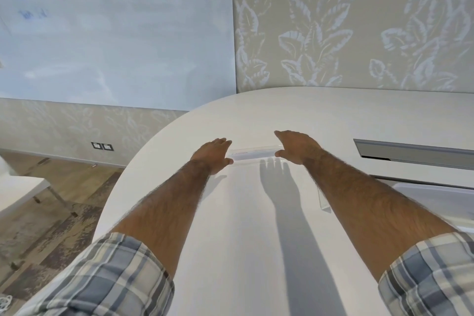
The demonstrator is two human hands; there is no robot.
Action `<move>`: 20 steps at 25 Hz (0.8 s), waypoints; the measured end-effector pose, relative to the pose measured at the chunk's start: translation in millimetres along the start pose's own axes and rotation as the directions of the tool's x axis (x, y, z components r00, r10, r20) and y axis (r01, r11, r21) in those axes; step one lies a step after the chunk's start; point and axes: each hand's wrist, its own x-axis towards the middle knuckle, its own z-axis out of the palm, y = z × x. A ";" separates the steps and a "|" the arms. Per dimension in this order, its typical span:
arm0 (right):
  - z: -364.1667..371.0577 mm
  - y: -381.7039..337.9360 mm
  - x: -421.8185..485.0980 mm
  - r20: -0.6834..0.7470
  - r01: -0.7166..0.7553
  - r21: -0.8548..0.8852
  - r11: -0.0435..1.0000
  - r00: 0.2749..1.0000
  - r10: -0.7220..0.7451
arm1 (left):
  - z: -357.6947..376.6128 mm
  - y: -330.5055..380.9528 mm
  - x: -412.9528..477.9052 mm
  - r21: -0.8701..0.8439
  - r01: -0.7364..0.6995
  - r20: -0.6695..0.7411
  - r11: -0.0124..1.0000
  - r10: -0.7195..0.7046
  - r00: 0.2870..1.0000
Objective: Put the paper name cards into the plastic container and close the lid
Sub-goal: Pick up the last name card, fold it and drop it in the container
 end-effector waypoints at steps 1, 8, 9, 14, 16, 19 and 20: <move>1.9 -0.7 6.2 0.014 -0.004 -0.009 1.000 1.000 0.004 | 1.3 -0.9 6.4 -0.008 0.004 0.006 1.000 -0.004 1.000; 16.3 6.6 48.8 0.121 -0.025 -0.004 1.000 0.992 0.025 | 18.3 -0.3 44.8 -0.042 -0.008 0.071 0.999 0.011 0.997; 19.4 8.3 51.6 0.130 -0.030 0.005 1.000 0.991 0.029 | 21.4 1.0 48.3 -0.045 -0.014 0.072 0.999 0.017 0.997; 32.8 11.7 54.4 0.131 -0.050 0.058 0.997 0.990 0.042 | 34.1 4.6 56.4 -0.114 0.015 0.049 0.993 -0.010 0.999; 37.7 11.6 51.9 0.122 -0.049 0.068 0.996 0.992 0.041 | 34.3 7.4 55.9 -0.124 0.009 0.048 0.992 -0.003 0.999; 43.2 10.3 43.8 0.150 -0.044 0.082 0.996 0.988 0.032 | 31.1 14.1 53.2 -0.130 0.000 0.074 0.991 0.010 0.997; 44.8 9.1 40.5 0.167 -0.045 0.082 0.996 0.986 0.030 | 31.0 16.1 50.7 -0.140 0.001 0.087 0.990 0.011 0.996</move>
